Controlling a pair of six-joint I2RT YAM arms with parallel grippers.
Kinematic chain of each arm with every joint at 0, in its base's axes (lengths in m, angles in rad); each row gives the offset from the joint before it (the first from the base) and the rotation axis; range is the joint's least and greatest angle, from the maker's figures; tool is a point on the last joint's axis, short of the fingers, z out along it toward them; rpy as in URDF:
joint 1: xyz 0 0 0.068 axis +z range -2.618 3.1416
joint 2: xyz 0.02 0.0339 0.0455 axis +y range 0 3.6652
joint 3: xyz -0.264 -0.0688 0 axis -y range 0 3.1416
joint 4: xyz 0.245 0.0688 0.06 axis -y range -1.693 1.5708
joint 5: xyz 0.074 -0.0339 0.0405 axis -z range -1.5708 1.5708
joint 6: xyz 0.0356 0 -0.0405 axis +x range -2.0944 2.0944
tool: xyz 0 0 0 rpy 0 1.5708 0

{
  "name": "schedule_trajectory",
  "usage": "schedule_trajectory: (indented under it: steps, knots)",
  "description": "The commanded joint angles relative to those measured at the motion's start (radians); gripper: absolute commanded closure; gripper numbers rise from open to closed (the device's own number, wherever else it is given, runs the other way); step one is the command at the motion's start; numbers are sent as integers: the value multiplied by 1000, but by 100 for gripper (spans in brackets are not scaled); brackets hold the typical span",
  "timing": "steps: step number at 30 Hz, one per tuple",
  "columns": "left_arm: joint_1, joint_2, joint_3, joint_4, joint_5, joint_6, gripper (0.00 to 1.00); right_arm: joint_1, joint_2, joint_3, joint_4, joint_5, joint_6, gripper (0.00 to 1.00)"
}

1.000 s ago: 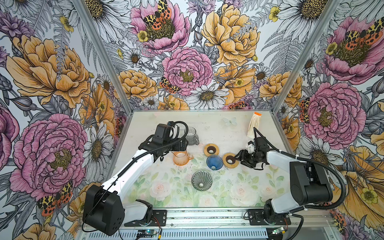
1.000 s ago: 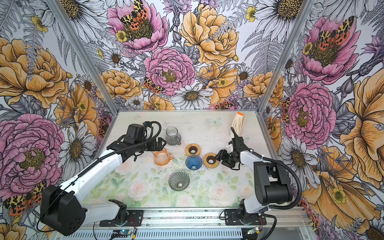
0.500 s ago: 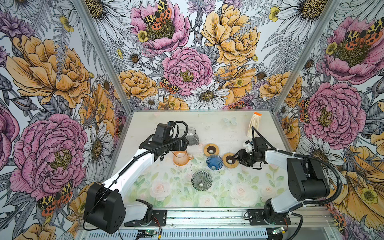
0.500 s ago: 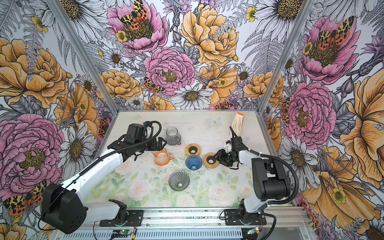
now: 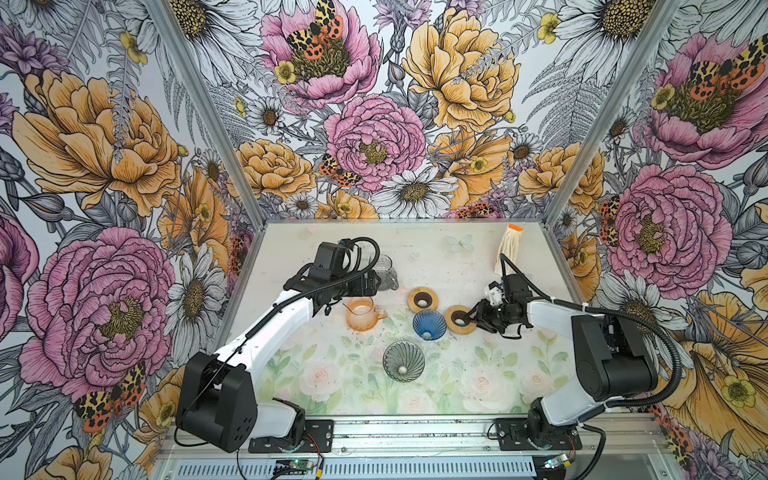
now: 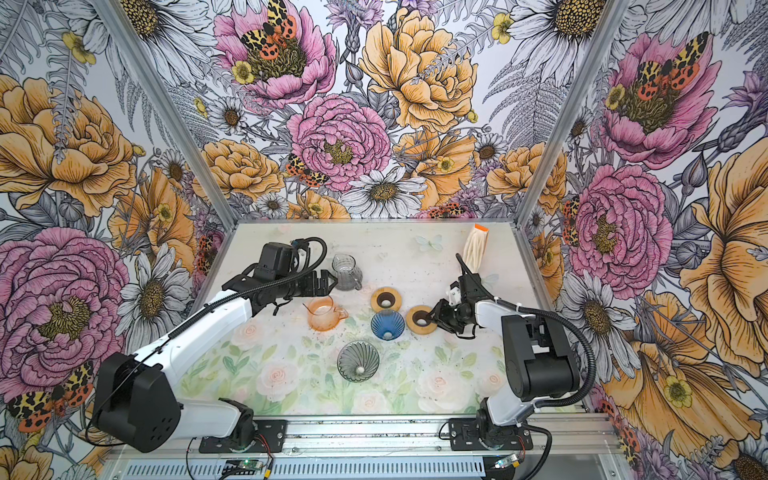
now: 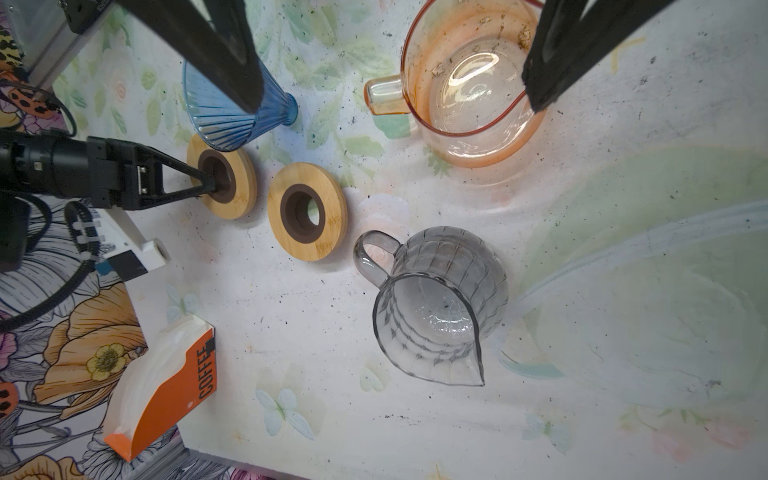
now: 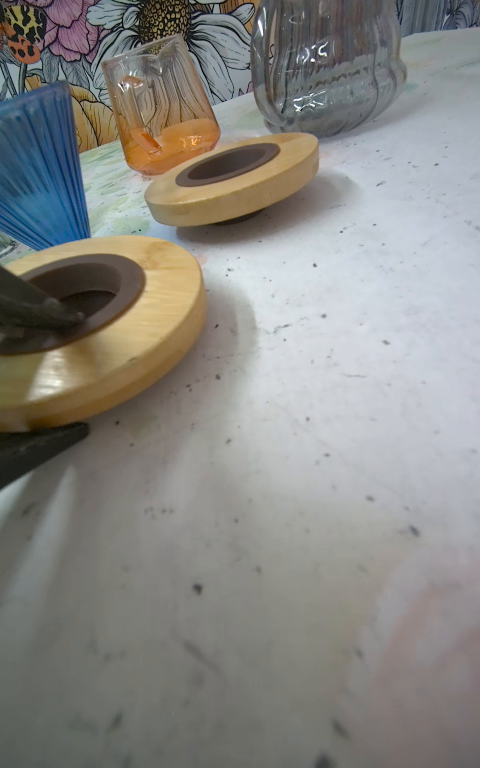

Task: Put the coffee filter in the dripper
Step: 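Grip the rim of the larger bamboo stand with the right gripper and lift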

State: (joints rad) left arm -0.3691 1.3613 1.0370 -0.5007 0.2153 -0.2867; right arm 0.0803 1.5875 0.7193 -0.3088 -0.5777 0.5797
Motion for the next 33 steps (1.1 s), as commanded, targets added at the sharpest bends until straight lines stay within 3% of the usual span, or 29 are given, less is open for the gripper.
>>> schedule_trajectory:
  steps: [1,14,26,33]
  knots:
    - [-5,5,26,27,30,-9,1,9,13,21,-35,33,2,65]
    - [-5,-1,21,26,30,-9,1,7,-10,40,-36,42,2,76]
    - [-7,1,31,29,24,-14,1,-12,-53,72,-38,40,3,100]
    - [-4,6,33,31,18,-5,1,-20,-117,90,-39,58,5,100]
